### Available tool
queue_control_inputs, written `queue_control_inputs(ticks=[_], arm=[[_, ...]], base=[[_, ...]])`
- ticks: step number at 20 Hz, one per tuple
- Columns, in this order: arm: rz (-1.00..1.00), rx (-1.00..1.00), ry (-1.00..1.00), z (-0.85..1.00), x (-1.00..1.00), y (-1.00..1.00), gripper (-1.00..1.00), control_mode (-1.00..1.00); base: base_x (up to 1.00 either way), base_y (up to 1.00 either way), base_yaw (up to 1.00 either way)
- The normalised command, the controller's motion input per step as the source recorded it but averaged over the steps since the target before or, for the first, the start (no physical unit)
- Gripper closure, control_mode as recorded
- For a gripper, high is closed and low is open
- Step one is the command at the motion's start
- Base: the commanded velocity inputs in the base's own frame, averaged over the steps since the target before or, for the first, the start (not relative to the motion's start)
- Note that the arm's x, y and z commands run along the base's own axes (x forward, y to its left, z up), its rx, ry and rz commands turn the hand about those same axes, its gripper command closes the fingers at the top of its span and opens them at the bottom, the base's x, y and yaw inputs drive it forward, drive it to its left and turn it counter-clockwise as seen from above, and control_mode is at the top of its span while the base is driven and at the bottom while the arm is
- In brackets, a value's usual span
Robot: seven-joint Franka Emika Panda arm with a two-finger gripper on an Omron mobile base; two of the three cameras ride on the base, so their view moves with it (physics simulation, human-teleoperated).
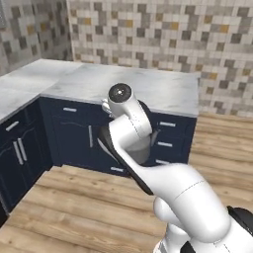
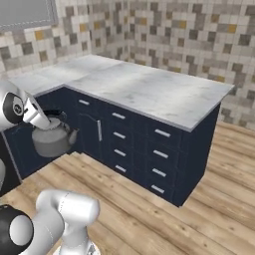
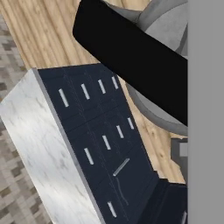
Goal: The kettle is done boiling. Turn off the stove, then wait for 300 timesteps before moving the kettle to the dining table.
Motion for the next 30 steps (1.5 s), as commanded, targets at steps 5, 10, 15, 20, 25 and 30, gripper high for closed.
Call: queue_control_inputs(ticks=[5,10,15,20,25,30], arm=[[0.00,0.00,0.00,0.00,0.00,0.00,1.00,1.00],[0.00,0.00,0.00,0.00,0.00,0.00,1.00,1.00],[0.00,0.00,0.00,0.00,0.00,0.00,1.00,1.00],[0.00,0.00,0.00,0.00,0.00,0.00,1.00,1.00],[0.00,0.00,0.00,0.00,0.00,0.00,1.00,1.00],[0.00,0.00,0.00,0.00,0.00,0.00,1.00,1.00]], base=[[0.15,-0.75,0.00],[0.25,-0.75,0.00],[0.36,-0.73,0.00],[0.37,-0.75,0.00],[0.39,-0.75,0.00],[0.40,-0.76,0.00]])
